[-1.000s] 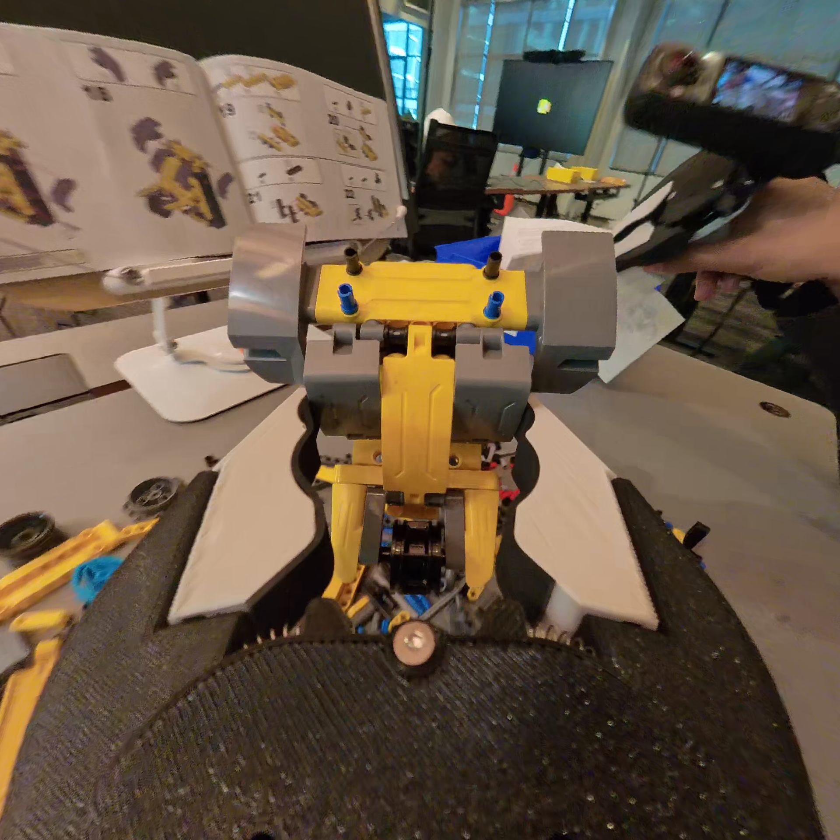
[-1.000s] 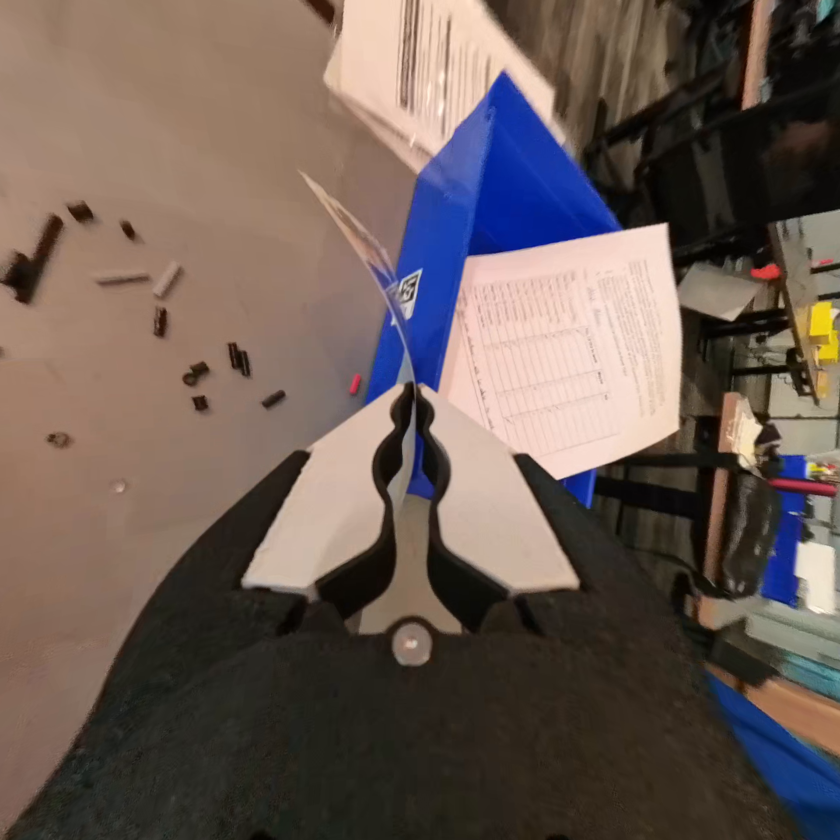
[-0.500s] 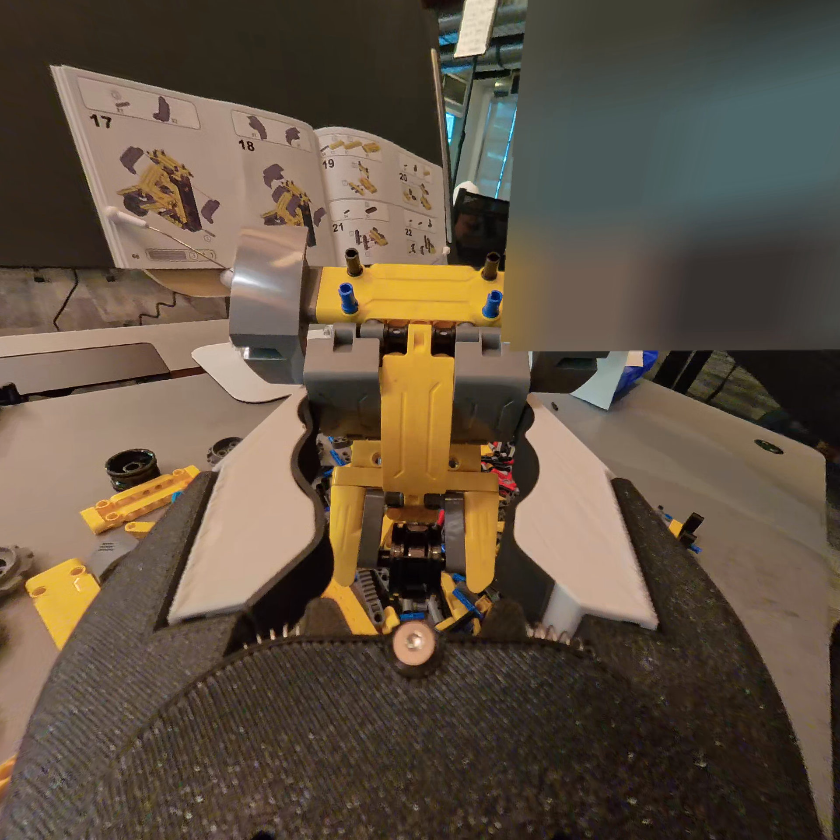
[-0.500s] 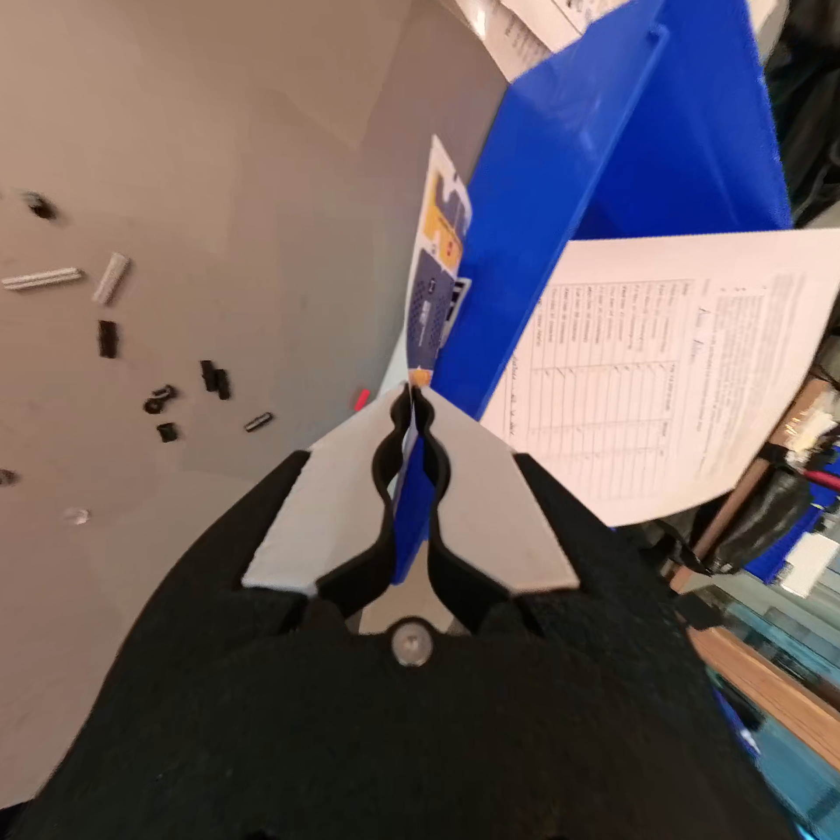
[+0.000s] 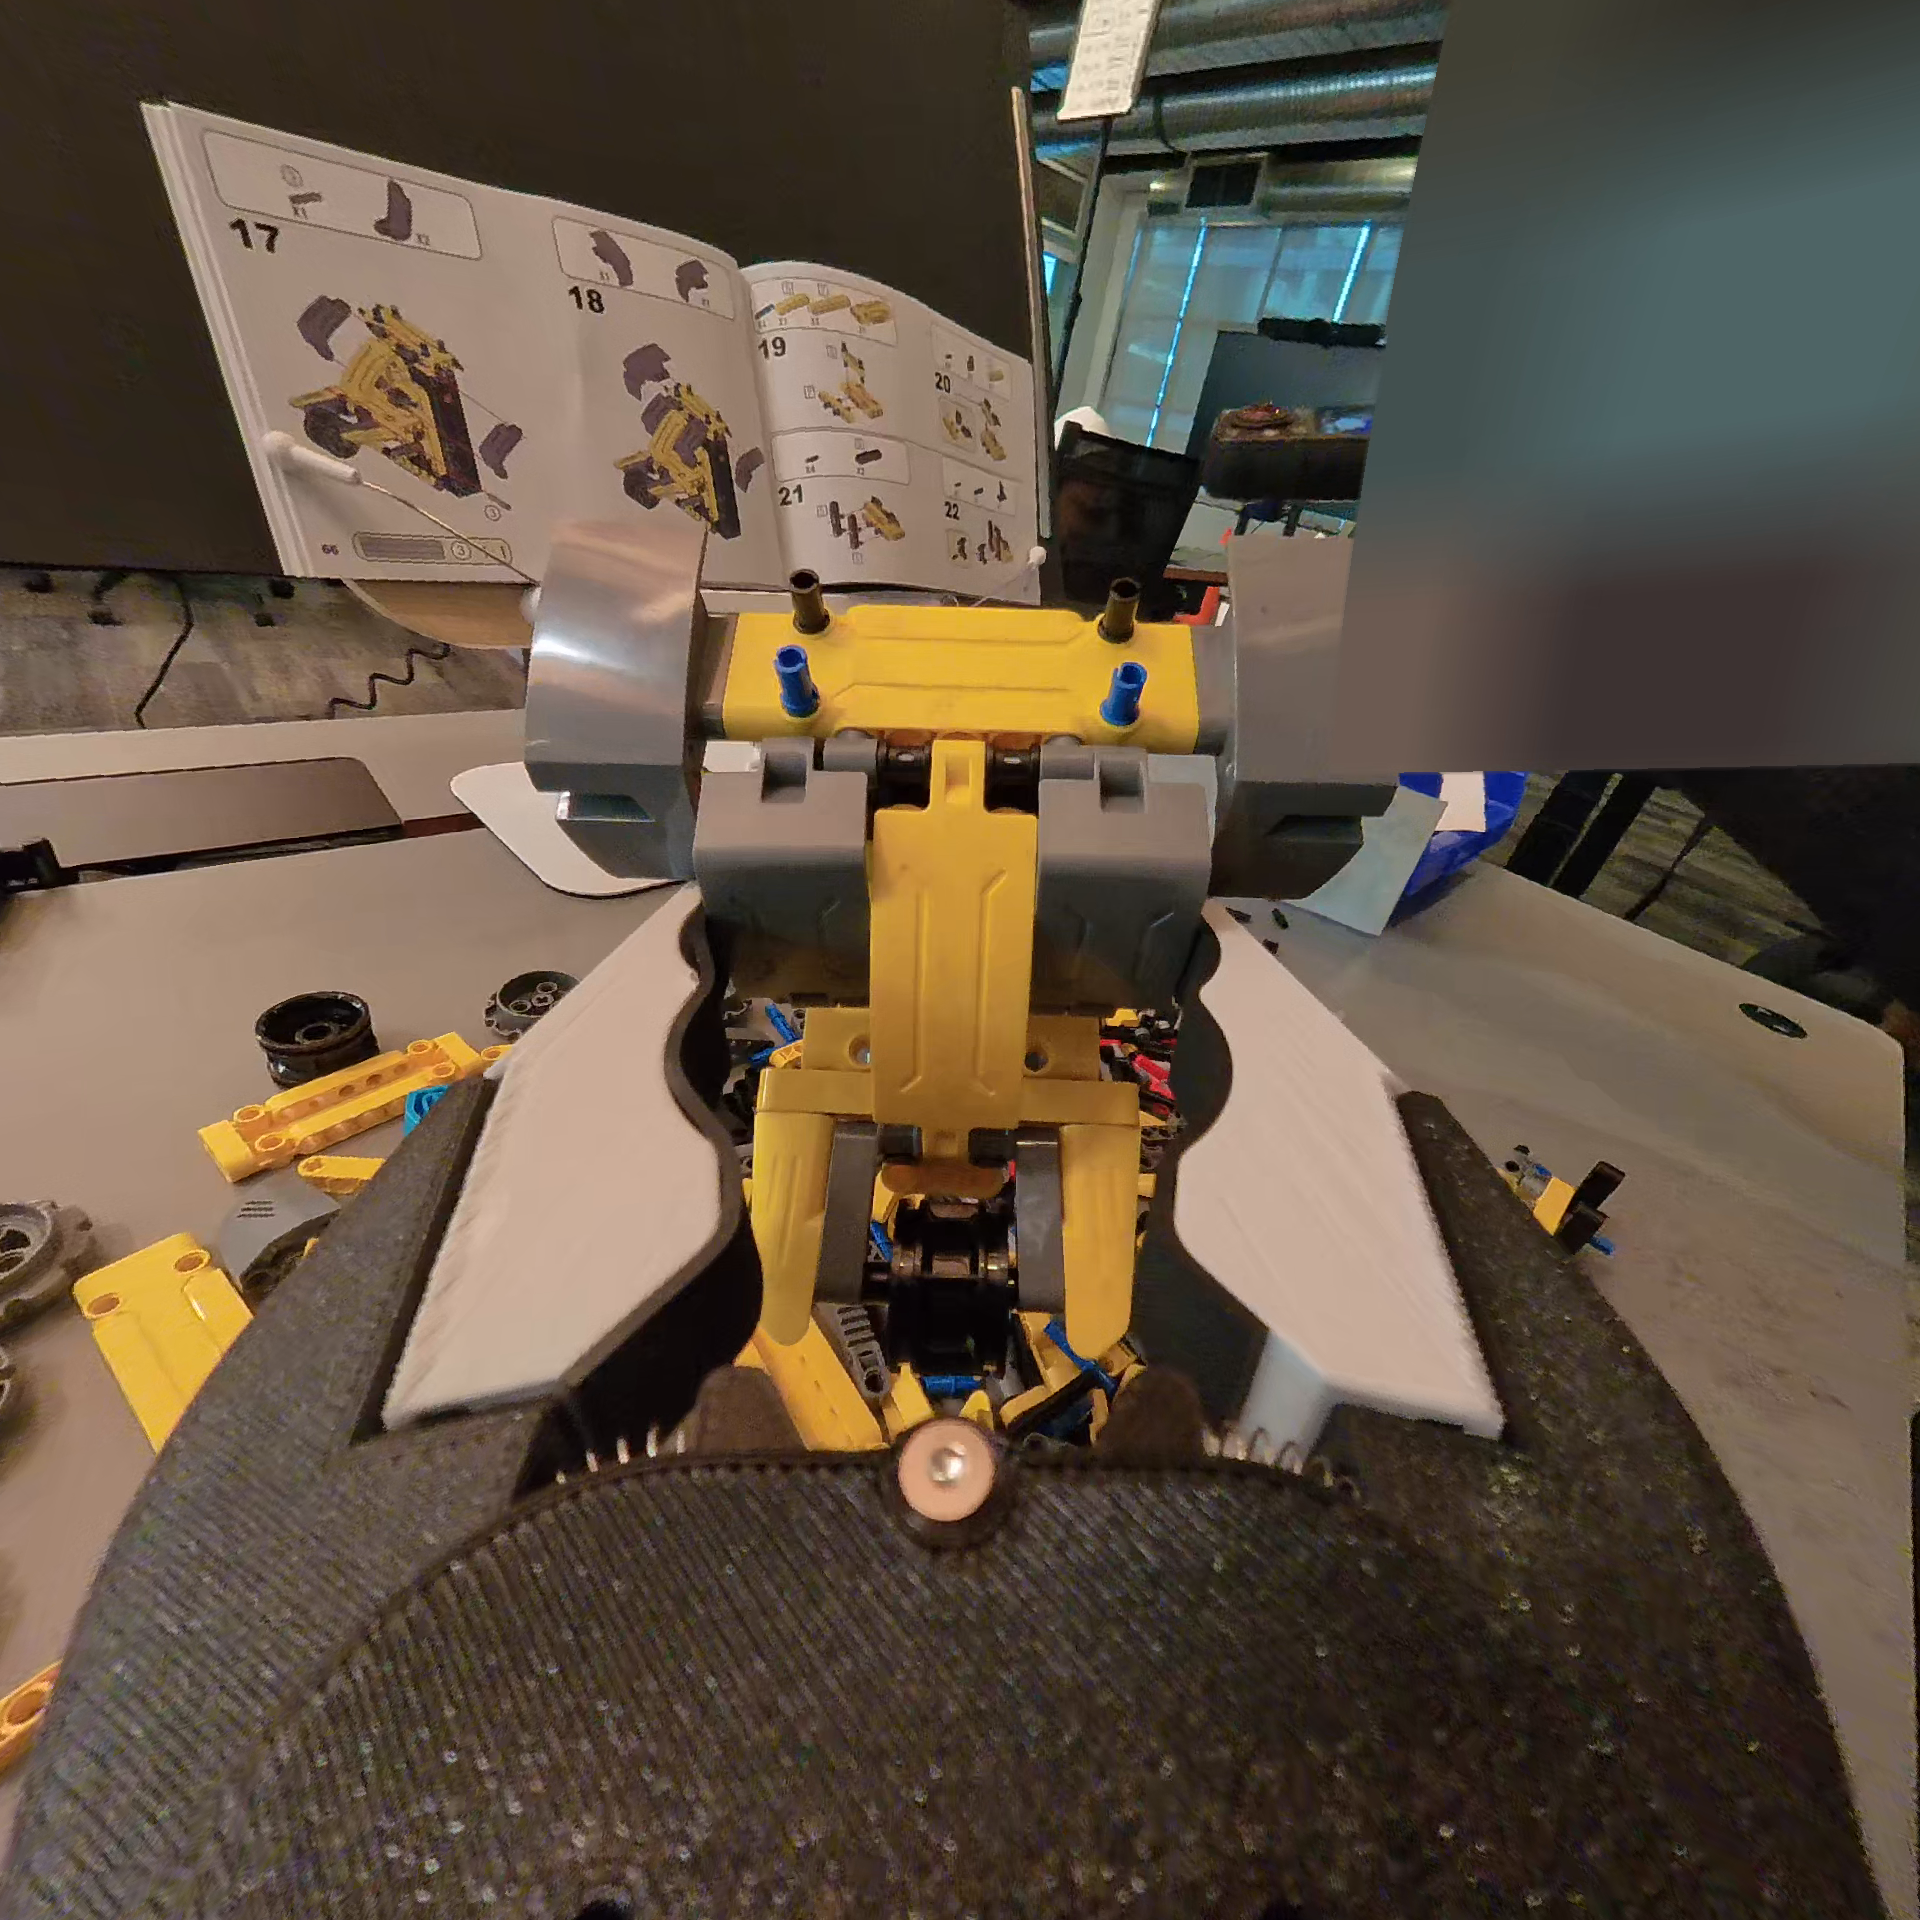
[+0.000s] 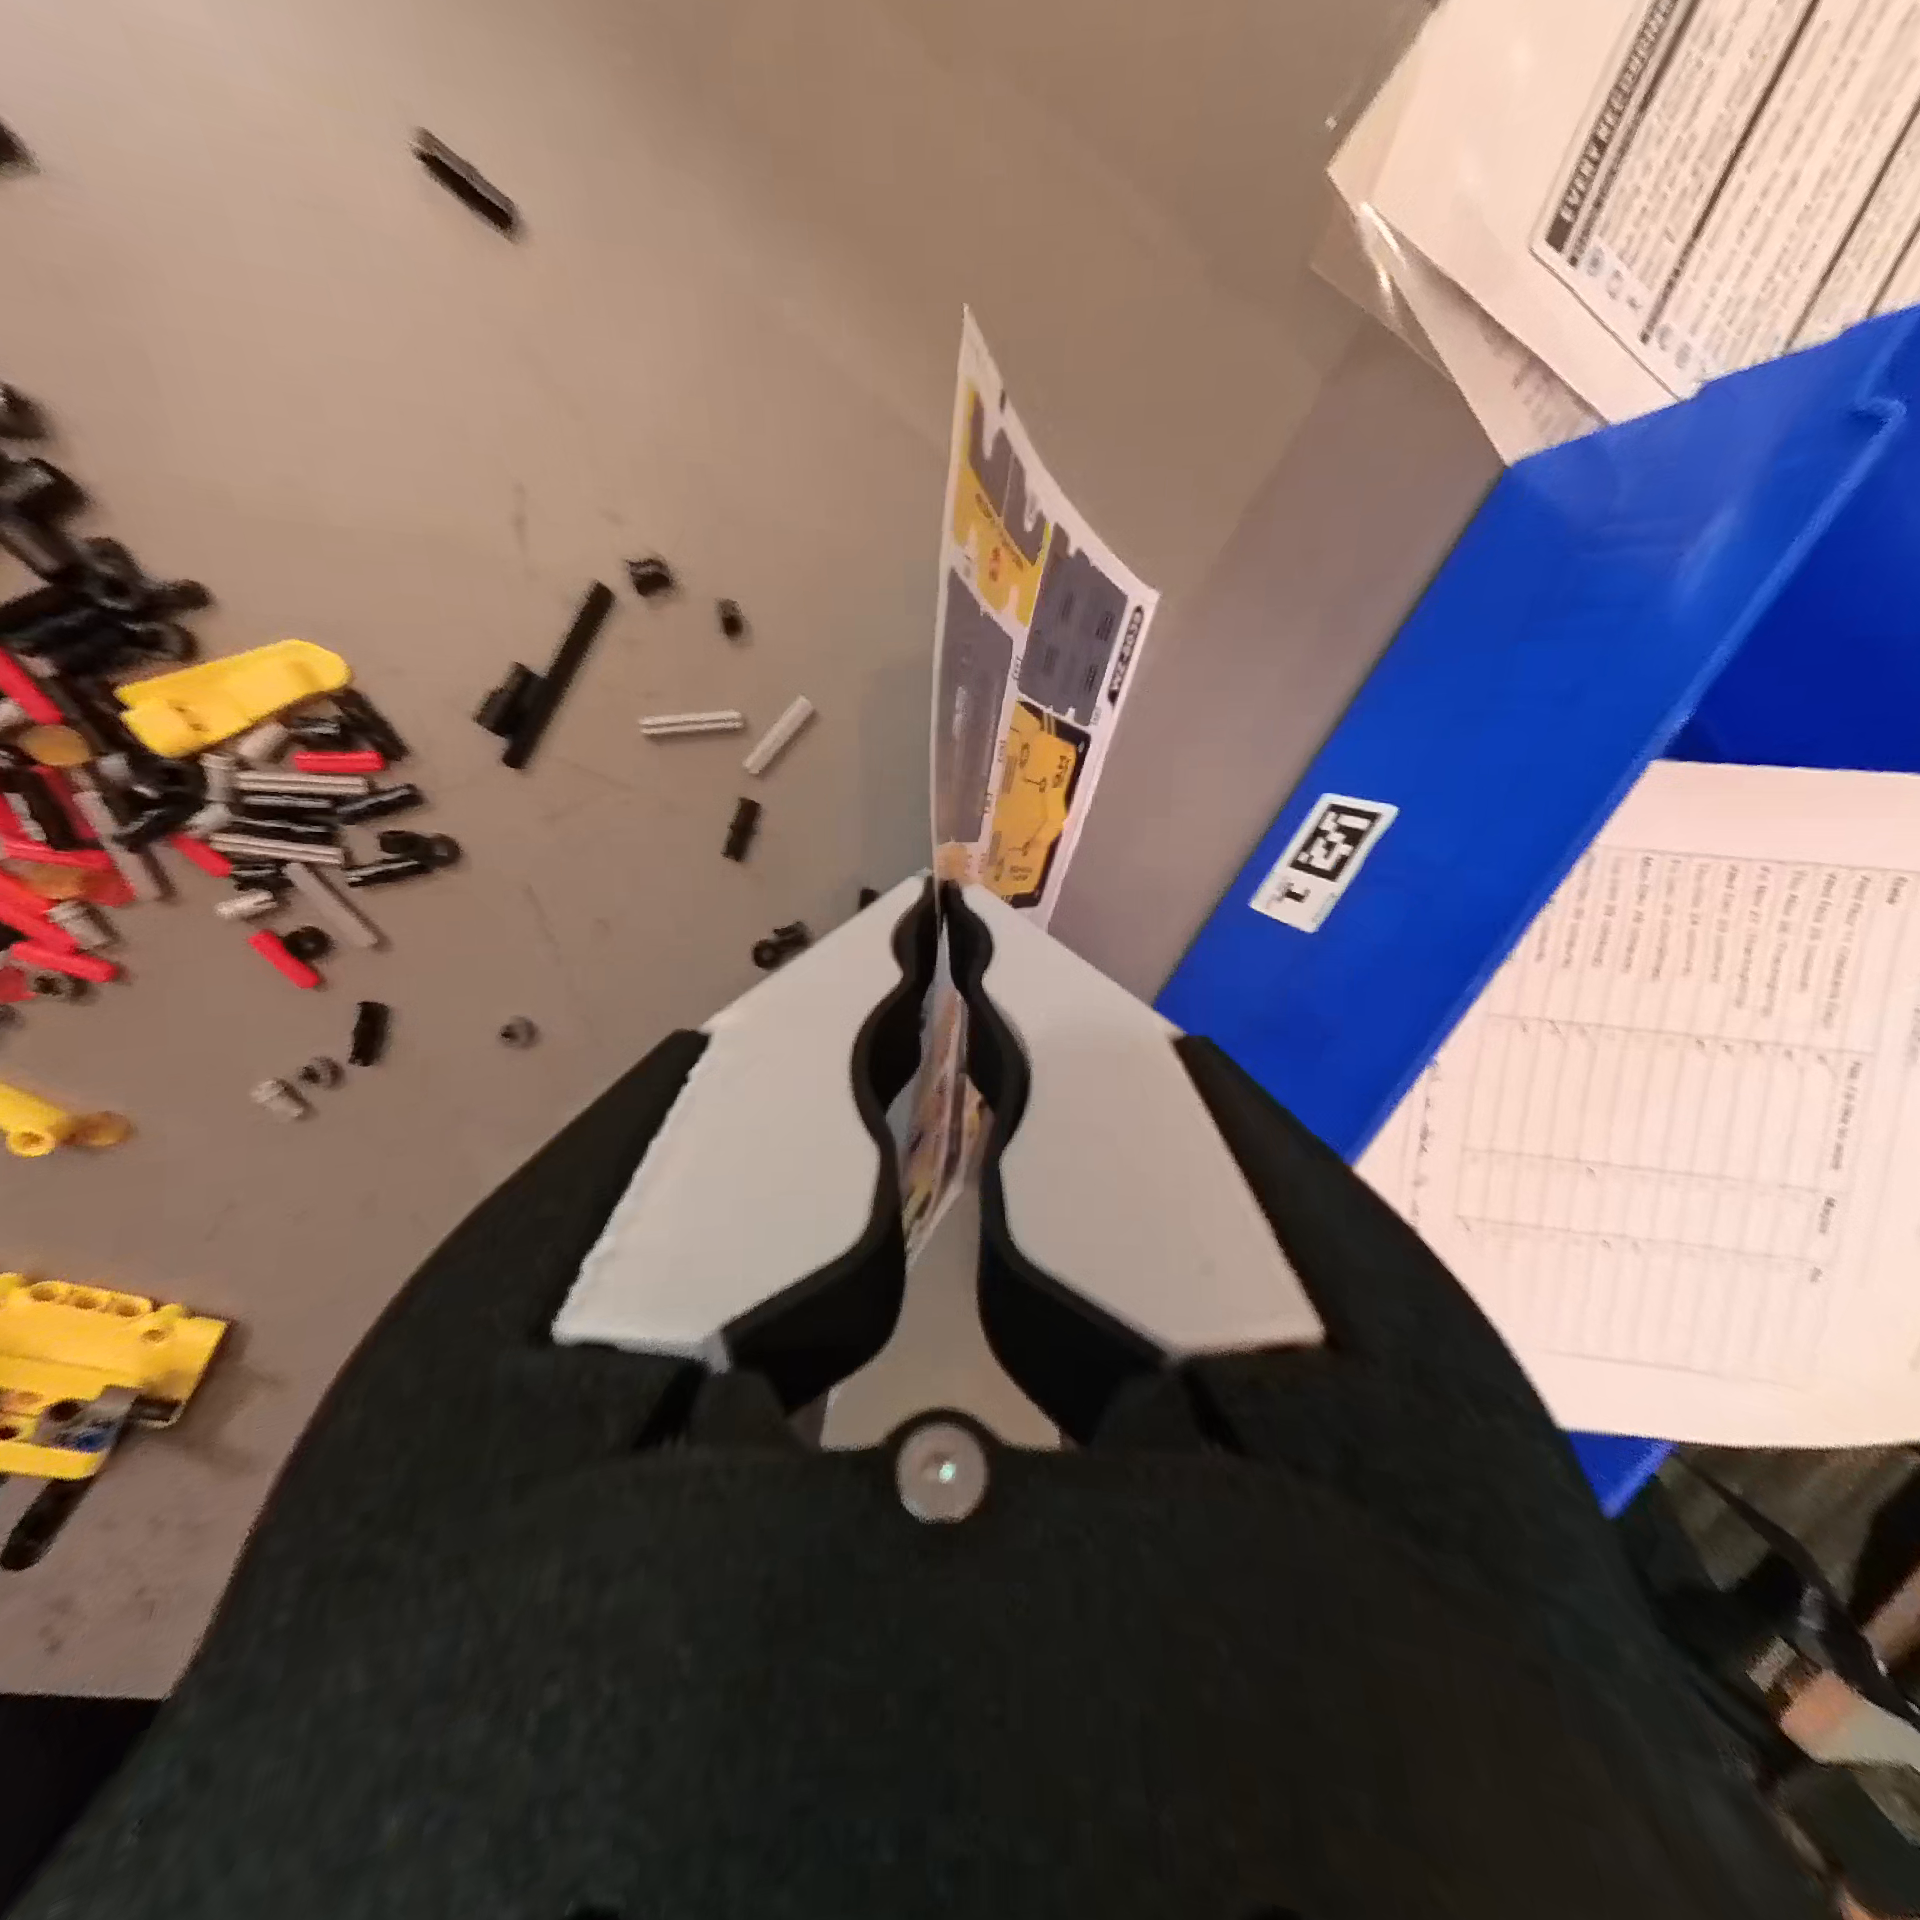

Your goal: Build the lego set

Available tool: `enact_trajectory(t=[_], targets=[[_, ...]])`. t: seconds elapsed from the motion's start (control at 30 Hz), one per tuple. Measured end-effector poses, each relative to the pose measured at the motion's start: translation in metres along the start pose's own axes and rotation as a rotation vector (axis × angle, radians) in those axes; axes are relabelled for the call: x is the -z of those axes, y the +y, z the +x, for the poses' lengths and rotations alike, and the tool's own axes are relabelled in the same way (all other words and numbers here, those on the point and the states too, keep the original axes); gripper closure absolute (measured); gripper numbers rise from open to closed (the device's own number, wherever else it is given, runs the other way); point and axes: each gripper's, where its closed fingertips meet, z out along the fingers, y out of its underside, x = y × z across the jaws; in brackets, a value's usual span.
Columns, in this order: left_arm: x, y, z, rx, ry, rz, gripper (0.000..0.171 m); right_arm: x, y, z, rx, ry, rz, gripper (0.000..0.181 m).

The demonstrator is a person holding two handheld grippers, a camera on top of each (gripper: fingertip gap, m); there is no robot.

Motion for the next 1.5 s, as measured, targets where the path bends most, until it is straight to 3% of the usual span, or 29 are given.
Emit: enact_trajectory(t=[0.33,0.87,1.37,1.5], targets=[[-0.002,0.004,0.001,-0.002,0.007,-0.016,0.091,0.002,-0.023,-0.044,0.038,-0.104,0.059,0.181],[0.005,0.000,-0.010,0.030,-0.014,0.008,0.091,0.015,-0.071,-0.125,-0.051,-0.364,0.156,0.181],[0.008,-0.003,-0.009,0.047,-0.005,0.030,0.091,0.046,-0.088,-0.193,0.012,-0.585,0.187,0.181],[0.008,-0.004,-0.009,0.047,-0.007,0.034,0.091,0.050,-0.098,-0.185,0.009,-0.521,0.239,0.181]])
